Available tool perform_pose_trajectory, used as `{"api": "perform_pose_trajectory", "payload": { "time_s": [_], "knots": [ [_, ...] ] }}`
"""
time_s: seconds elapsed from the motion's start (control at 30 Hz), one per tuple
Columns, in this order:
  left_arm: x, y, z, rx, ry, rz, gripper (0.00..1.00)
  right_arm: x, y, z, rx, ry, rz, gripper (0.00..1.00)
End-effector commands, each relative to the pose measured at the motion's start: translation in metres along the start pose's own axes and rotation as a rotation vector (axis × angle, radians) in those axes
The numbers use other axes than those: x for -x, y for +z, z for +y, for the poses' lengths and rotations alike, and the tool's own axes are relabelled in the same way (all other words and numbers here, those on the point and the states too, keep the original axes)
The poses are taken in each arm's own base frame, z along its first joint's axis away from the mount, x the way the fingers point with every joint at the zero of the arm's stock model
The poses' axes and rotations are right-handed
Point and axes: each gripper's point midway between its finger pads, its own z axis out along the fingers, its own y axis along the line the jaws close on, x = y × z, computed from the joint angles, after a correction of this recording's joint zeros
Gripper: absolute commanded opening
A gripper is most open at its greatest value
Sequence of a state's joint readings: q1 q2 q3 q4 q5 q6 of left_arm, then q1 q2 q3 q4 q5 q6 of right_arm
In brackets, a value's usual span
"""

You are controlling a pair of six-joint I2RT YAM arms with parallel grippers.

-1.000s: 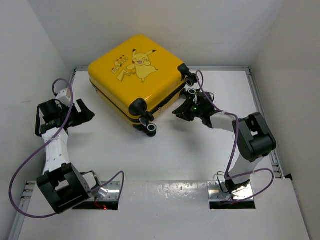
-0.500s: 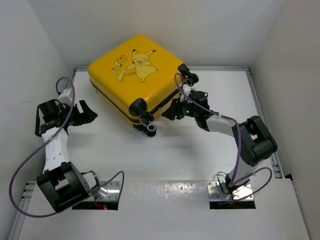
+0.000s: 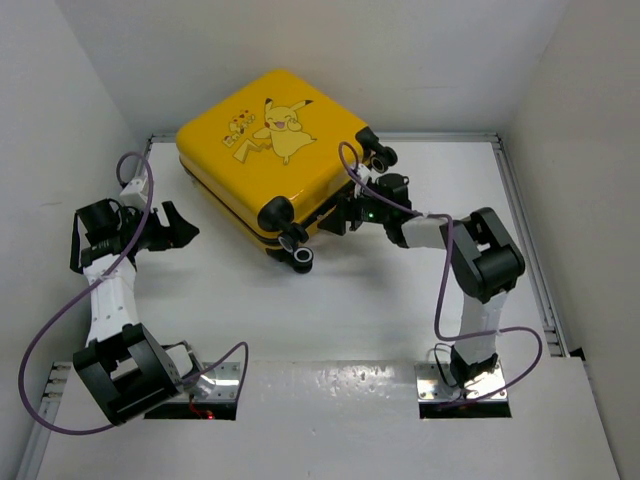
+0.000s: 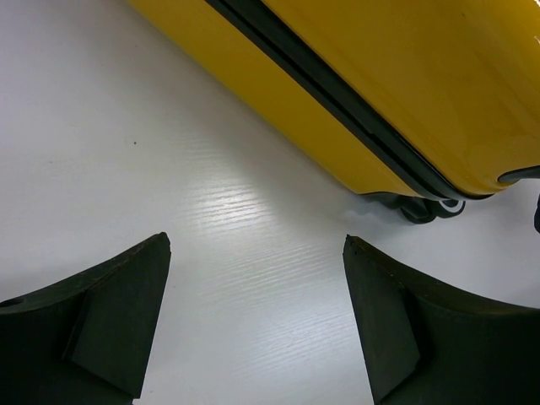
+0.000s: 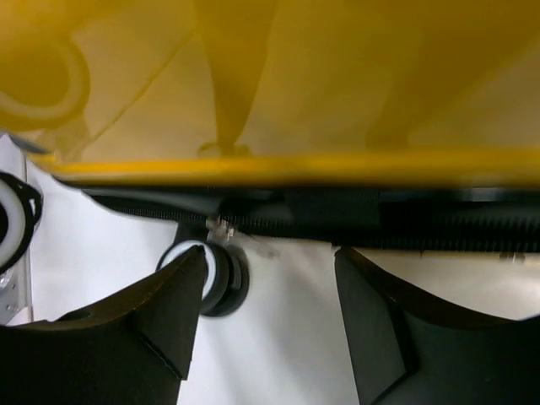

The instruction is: Pack the luggage

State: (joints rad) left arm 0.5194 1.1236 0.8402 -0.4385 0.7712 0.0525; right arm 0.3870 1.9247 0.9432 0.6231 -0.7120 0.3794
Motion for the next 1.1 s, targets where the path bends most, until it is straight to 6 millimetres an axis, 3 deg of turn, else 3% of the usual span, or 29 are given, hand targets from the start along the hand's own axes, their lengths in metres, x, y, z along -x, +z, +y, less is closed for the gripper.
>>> {"api": "perform_pose_trajectory", "payload": {
  "time_s": [0.0,0.17,0.47,0.83,0.93,1.03,1.07],
  "knots": [
    [0.02,-0.01,-0.003,0.002,0.072,-0.052,0.85,0.04,0.016,0.015,0.087,-0.132,-0.096,0.62],
    [0.022,-0.01,0.0,0.012,0.072,-0.051,0.85,0.042,0.028,0.015,0.086,-0.13,-0.119,0.62],
    [0.02,-0.008,0.002,0.02,0.056,-0.043,0.85,0.055,0.039,0.028,0.103,-0.104,-0.156,0.45],
    [0.011,-0.007,0.002,0.017,0.036,-0.024,0.85,0.079,0.024,0.05,0.157,-0.175,-0.209,0.48],
    [0.011,-0.007,0.002,0.017,0.036,-0.024,0.85,0.084,0.021,0.057,0.171,-0.183,-0.221,0.43],
    [0.009,-0.007,0.002,0.016,0.03,-0.017,0.85,0.089,0.02,0.059,0.173,-0.181,-0.234,0.28],
    [0.011,-0.008,0.001,0.017,0.036,-0.024,0.85,0.091,0.02,0.059,0.169,-0.178,-0.24,0.12]
  ]
}}
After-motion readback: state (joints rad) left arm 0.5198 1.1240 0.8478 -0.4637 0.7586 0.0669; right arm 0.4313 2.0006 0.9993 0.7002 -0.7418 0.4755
